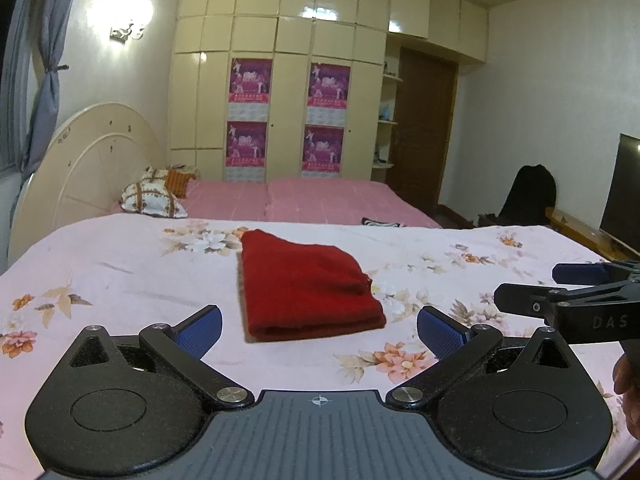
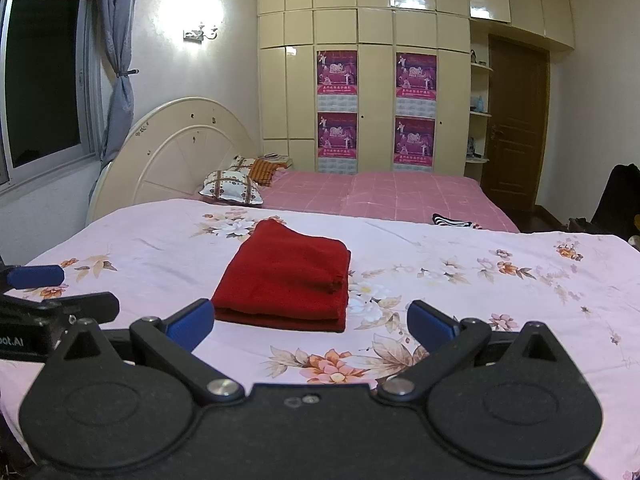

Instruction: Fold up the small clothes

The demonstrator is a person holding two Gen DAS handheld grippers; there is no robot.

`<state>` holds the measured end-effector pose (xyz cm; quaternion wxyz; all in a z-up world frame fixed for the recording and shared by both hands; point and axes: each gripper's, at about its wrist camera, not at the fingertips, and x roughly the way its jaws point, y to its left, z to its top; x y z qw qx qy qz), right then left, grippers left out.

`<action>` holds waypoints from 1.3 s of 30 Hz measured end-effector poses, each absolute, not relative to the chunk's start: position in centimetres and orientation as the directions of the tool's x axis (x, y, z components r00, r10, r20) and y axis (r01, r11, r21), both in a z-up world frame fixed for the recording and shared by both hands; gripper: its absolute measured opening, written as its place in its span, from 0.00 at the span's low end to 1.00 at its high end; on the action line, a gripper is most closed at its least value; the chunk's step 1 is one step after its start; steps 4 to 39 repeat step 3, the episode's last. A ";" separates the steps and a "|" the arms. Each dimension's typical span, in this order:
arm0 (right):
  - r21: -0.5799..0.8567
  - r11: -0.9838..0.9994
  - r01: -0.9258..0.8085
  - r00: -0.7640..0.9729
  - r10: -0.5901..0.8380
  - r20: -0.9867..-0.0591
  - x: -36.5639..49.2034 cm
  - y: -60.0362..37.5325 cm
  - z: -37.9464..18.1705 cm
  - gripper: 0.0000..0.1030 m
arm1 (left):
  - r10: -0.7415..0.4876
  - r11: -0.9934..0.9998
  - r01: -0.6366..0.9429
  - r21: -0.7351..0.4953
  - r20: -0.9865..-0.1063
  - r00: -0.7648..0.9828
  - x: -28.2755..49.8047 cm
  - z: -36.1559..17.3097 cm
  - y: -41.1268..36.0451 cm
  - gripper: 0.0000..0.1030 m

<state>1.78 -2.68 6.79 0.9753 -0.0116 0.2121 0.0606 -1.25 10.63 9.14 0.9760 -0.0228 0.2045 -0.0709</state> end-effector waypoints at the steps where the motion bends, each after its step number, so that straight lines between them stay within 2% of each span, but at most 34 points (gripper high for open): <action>1: 0.003 0.992 -0.124 0.902 0.114 -0.415 1.8 -2.7 6.8 0.99 | -0.149 0.989 0.129 -0.076 -0.395 0.906 -1.2 9.2 10.6 1.00; 39: 0.001 0.993 -0.121 0.904 0.111 -0.412 1.8 -2.7 6.8 0.99 | -0.153 0.988 0.133 -0.078 -0.401 0.903 -1.1 9.1 10.3 1.00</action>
